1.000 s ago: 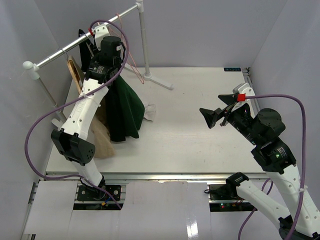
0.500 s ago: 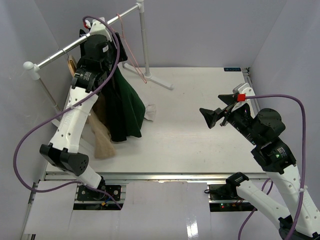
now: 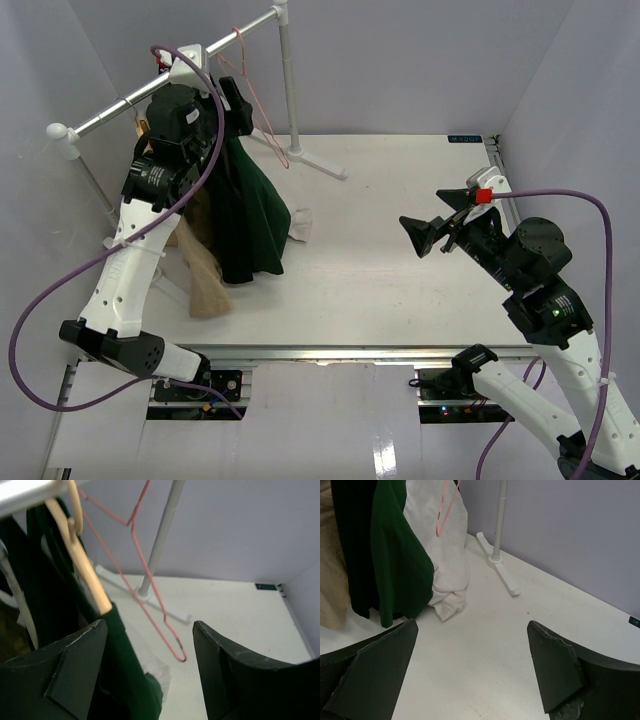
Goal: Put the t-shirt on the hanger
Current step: Reset both arms
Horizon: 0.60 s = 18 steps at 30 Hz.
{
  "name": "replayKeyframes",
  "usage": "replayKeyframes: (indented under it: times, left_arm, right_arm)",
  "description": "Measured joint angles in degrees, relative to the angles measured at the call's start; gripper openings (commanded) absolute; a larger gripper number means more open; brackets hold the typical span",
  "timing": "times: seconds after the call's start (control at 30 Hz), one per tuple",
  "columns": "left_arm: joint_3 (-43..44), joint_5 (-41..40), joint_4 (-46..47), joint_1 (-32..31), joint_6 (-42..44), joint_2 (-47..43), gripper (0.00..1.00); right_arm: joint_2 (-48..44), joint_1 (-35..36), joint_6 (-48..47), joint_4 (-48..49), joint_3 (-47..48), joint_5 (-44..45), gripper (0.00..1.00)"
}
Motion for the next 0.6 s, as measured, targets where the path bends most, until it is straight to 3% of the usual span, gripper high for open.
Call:
replayKeyframes:
  times: [0.23,0.5,0.6]
  left_arm:
    - [-10.6,1.7,-0.3,0.1,1.3,-2.2,0.8]
    - [-12.1,12.1,3.2,0.2,2.6,-2.4,0.83]
    - [-12.1,12.7,3.1,0.1,2.5,-2.5,0.91]
  right_arm:
    - [0.5,0.0,0.0,0.0,0.0,-0.3,0.97]
    - [0.7,0.0,0.2,0.0,0.0,-0.3,0.98]
    - [1.2,0.0,0.6,0.0,0.0,-0.3,0.91]
